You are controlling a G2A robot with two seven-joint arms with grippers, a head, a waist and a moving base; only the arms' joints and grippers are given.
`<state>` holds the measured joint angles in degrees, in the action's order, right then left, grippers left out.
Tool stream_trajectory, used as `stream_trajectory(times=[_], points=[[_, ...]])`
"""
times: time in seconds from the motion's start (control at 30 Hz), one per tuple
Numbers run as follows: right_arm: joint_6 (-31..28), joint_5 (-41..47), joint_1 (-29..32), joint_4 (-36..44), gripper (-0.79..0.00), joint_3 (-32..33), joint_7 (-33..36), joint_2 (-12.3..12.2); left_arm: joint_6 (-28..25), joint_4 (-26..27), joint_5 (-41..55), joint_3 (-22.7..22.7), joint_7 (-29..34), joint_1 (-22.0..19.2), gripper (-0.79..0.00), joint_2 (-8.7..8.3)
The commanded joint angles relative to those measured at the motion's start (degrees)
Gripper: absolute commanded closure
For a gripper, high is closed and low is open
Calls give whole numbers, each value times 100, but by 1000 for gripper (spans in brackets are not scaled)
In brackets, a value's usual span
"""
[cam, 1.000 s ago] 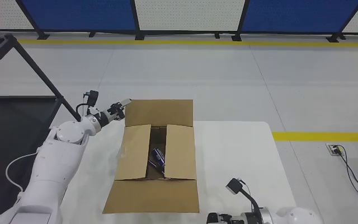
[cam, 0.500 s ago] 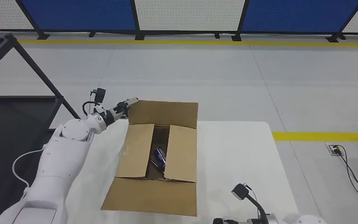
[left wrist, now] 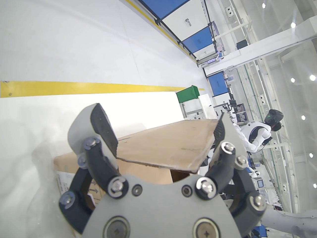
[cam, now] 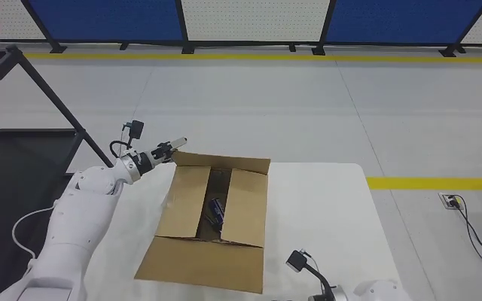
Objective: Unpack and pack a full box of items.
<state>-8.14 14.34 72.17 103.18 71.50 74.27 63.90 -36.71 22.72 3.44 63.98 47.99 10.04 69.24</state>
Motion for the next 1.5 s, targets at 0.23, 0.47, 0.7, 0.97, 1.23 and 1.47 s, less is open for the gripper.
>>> stream_trajectory(times=[0.23,0.47,0.7,0.97,1.23,1.47], points=[[-530,131,-233,-119,-785,-441,-752,83,59,418,23,132,129,309,-785,-135],[-815,-40,-409,-205,-785,-614,-1262,123,133,678,59,223,194,524,-785,-218],[-1115,-68,-233,115,-785,-498,-1525,93,176,1025,158,313,291,757,-785,-290],[-1051,-339,-289,701,-785,-539,-2181,114,226,1460,258,388,412,1054,-785,-361],[-612,-915,-626,868,-785,-903,-2847,198,144,2047,347,685,420,1438,-785,-522],[-441,-854,-799,725,-785,-986,-2912,227,199,2743,368,964,609,1833,-785,-682]])
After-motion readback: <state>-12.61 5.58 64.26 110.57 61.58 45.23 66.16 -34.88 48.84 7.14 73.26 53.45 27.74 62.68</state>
